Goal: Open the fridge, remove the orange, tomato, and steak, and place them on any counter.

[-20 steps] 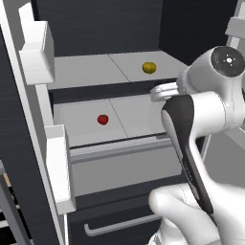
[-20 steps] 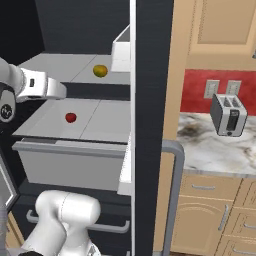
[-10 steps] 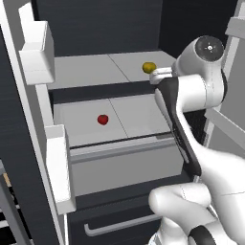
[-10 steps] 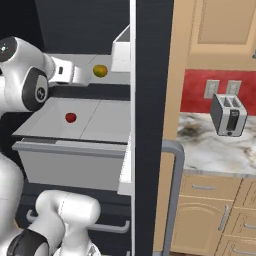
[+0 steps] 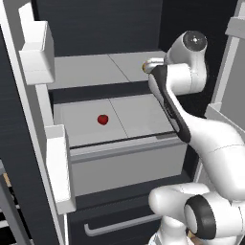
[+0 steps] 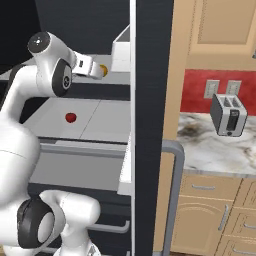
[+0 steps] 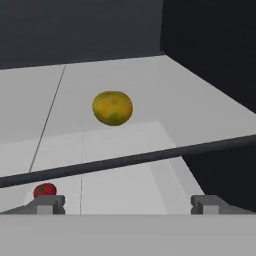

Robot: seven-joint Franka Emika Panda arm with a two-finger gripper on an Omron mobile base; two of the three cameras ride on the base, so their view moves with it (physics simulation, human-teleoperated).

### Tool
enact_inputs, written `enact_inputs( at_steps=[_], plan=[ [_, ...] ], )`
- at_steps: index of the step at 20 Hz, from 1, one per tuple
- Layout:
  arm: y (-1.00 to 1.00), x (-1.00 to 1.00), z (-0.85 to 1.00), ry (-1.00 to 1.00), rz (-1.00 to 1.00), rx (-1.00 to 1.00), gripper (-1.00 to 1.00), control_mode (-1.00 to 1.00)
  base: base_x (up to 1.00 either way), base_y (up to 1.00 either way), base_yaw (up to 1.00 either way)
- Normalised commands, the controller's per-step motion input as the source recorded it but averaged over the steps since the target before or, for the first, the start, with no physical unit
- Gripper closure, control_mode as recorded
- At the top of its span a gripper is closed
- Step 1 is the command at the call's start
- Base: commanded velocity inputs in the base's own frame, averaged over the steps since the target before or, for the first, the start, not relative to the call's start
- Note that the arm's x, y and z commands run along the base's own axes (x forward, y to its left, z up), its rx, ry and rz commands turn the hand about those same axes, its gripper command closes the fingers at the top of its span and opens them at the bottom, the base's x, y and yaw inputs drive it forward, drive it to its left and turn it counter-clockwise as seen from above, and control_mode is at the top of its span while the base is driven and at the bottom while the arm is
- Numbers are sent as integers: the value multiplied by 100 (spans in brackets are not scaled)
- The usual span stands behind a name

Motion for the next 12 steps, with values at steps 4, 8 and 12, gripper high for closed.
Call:
enact_inputs(
  at_steps=[4,8,12],
  plan=[
    [0,84,-3,5,0,7,-100,-100,0,0,0],
    [0,72,-6,5,0,4,-100,-100,0,0,0],
    [0,58,-11,4,0,1,-100,-100,0,0,0]
  ],
)
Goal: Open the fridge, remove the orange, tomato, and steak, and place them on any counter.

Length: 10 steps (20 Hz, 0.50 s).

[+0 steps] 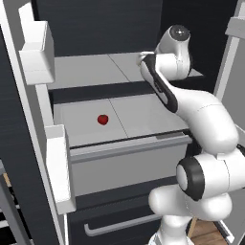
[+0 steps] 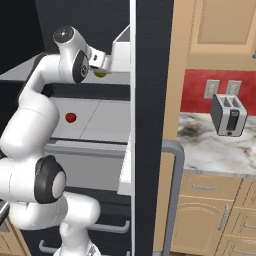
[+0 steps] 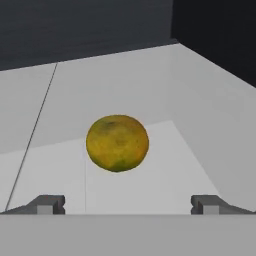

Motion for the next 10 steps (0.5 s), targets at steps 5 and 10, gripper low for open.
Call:
enact_inputs(
  at_steps=[5,10],
  plan=[
    [0,52,-14,3,0,0,-100,-100,0,0,0],
    [0,51,-13,2,0,0,-100,-100,0,0,0]
  ],
)
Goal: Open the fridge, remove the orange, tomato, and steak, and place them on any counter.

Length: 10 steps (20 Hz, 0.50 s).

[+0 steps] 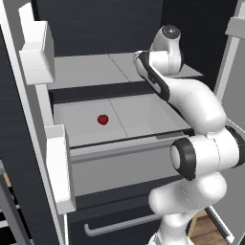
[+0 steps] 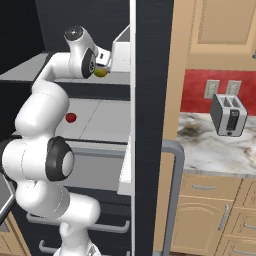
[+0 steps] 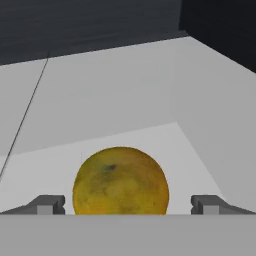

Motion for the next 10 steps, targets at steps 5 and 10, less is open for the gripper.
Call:
enact_inputs(
  at_steps=[5,10],
  plan=[
    [2,26,-20,4,0,0,-100,-100,0,0,0],
    [4,1,-31,6,-2,2,-100,-100,0,0,0]
  ],
)
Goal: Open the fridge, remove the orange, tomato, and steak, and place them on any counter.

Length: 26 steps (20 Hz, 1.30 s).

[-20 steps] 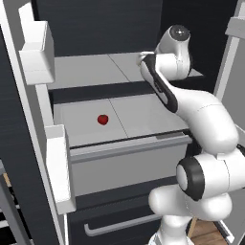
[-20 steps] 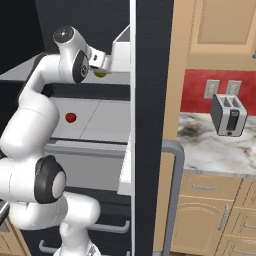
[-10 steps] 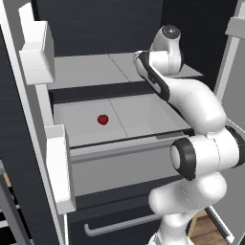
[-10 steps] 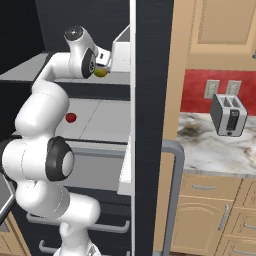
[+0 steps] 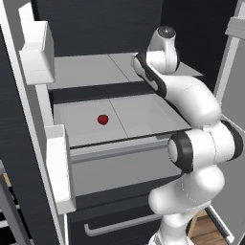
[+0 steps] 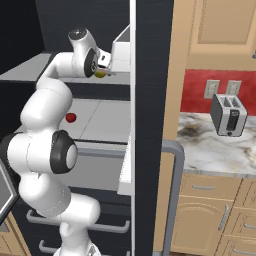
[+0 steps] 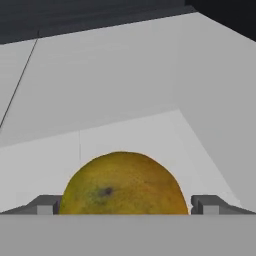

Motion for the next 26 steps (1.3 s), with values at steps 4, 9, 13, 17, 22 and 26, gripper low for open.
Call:
enact_inputs(
  at_steps=[4,9,13,17,22,26],
  plan=[
    [2,0,-29,4,-3,5,-100,-100,0,0,0],
    [3,11,-31,3,-3,3,100,-100,0,0,0],
    [0,13,-2,2,0,0,100,-100,0,0,0],
    [0,-8,0,0,0,0,100,-100,0,0,0],
    [4,-92,4,-9,0,0,100,-100,0,0,0],
    [12,-100,29,-3,0,-4,100,-100,0,0,0]
  ],
)
